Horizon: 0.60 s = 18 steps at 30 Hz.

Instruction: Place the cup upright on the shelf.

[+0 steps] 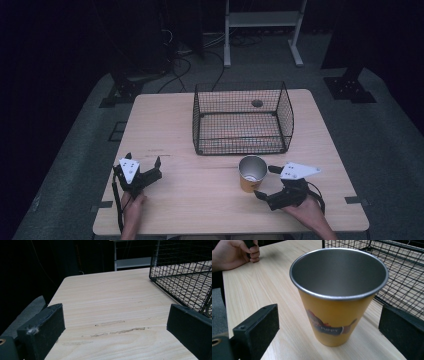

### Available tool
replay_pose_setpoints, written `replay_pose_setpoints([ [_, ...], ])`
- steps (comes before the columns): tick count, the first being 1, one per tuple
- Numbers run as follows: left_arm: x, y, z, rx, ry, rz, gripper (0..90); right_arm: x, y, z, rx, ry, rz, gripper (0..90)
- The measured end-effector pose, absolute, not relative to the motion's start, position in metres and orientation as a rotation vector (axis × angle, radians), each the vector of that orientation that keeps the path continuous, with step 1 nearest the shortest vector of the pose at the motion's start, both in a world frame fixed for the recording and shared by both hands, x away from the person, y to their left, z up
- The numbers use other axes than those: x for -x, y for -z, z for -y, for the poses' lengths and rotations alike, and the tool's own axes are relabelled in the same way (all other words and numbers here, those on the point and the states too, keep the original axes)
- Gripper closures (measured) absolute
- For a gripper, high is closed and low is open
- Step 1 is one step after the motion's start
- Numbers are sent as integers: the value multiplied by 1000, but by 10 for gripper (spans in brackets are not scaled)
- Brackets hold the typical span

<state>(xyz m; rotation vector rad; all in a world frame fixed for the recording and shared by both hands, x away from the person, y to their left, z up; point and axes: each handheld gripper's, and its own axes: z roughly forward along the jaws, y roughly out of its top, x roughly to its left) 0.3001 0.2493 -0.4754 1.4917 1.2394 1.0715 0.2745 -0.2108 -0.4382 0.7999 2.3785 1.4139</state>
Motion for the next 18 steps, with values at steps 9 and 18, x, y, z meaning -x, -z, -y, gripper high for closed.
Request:
replay_pose_setpoints([
  [9,-300,475,-249,-1492,-1072,-1238,8,-284,437,202,-794,-1411,-2383,0],
  [18,-300,475,-249,-1492,-1072,-1239,8,-295,437,191,-772,-1395,-2399,0],
])
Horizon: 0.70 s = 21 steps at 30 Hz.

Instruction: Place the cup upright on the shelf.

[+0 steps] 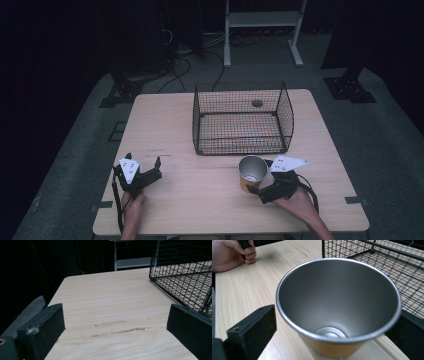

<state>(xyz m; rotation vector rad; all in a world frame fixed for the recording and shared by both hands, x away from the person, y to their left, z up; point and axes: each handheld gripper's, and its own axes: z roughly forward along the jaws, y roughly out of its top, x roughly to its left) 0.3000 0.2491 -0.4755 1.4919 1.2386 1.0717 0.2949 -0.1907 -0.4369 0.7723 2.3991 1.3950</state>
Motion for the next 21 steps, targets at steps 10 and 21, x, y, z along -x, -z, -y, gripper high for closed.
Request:
replay_pose_setpoints([
  [10,-300,475,-249,-1492,-1071,-1240,8,-305,437,182,-759,-1386,-2399,0],
  [21,-300,475,-249,-1492,-1071,-1240,8,-310,435,182,-734,-1424,-2421,101],
])
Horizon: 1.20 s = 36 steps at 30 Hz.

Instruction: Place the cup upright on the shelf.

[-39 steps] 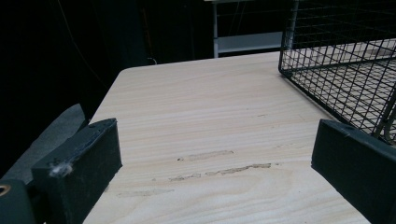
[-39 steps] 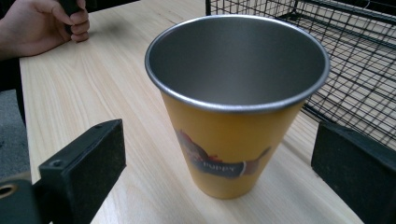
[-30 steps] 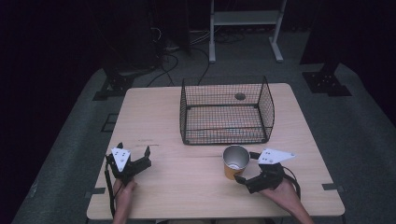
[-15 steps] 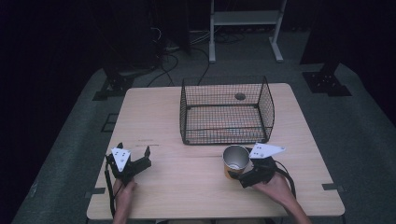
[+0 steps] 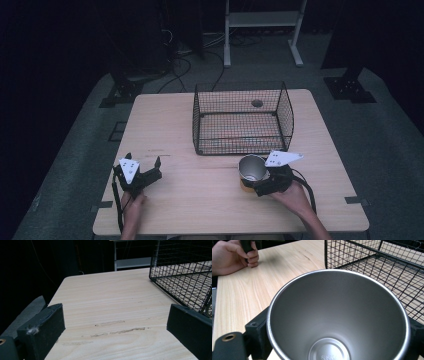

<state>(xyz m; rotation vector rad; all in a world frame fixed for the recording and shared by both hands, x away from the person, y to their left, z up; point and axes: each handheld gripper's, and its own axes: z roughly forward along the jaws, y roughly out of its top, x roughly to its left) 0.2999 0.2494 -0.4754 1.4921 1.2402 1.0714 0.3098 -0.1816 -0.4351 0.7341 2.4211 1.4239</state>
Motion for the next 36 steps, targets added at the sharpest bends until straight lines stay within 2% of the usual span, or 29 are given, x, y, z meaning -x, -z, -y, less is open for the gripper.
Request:
replay_pose_setpoints([
  [20,-300,475,-249,-1492,-1071,-1239,8,-321,406,192,-750,-1520,-2472,124],
  [36,-300,475,-249,-1489,-1071,-1239,8,-336,368,190,-727,-1609,-2494,125],
])
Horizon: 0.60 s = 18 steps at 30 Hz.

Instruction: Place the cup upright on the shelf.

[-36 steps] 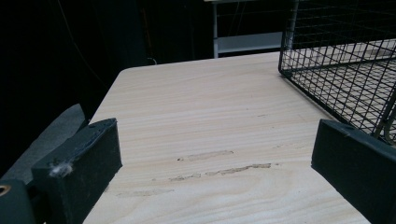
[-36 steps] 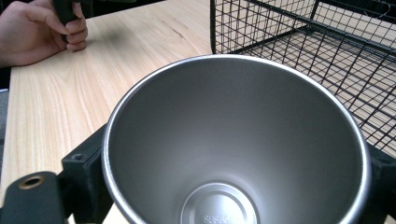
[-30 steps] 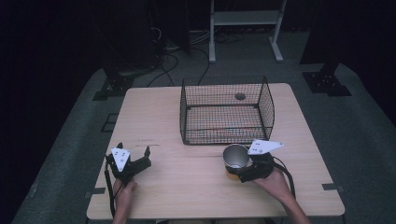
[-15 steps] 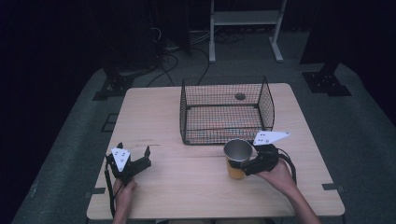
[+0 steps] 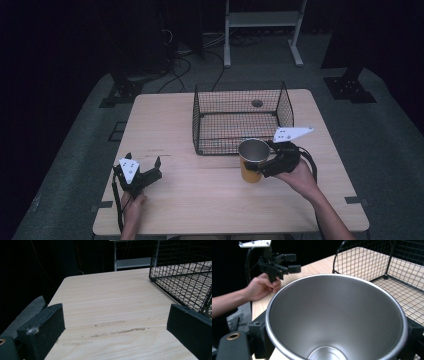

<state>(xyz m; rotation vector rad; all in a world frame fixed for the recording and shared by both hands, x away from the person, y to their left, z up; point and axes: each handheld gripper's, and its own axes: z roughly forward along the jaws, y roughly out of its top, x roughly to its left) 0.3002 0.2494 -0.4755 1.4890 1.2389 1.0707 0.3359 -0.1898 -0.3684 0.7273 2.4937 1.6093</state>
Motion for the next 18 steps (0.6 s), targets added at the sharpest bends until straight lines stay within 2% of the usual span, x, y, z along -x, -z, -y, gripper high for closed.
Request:
replay_pose_setpoints([
  [18,-300,475,-248,-1498,-1072,-1232,8,-367,328,186,-676,-1624,-2558,125],
])
